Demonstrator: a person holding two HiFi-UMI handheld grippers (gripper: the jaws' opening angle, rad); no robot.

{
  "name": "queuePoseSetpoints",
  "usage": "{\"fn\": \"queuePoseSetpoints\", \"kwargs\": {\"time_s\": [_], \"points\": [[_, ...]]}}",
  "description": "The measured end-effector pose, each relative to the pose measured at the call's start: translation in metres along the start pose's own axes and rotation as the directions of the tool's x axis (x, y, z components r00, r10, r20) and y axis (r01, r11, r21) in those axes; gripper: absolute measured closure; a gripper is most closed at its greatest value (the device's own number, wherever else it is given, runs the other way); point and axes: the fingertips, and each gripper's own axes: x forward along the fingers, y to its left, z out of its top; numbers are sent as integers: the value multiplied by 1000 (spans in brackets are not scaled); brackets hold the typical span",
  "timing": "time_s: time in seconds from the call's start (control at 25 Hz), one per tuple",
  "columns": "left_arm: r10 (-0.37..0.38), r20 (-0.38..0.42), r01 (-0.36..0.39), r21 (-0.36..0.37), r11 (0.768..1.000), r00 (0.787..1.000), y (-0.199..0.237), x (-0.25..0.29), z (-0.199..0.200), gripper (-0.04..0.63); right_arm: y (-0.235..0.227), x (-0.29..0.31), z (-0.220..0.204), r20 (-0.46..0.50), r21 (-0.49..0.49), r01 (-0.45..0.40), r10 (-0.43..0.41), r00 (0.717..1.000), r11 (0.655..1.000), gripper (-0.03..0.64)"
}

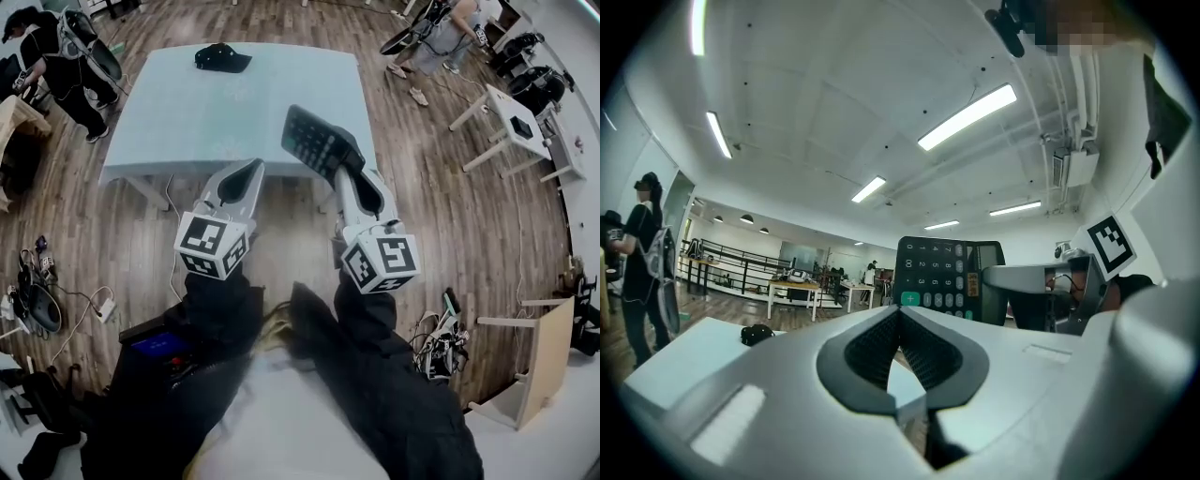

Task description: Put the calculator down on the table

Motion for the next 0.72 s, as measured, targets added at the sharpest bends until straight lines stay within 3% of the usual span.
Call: {"fn": "queuePoseSetpoints", "kwargs": {"time_s": [0.24, 0.72], "points": [[12, -21, -12, -21, 1000, 1000, 31, -42, -13, 598, 41, 7, -15, -12, 16, 6, -6, 1000, 1000, 569], [-3, -59, 0, -40, 999, 998, 40, -50, -29, 598, 52, 12, -36, -52, 38, 8, -6, 999, 999, 569]]}}
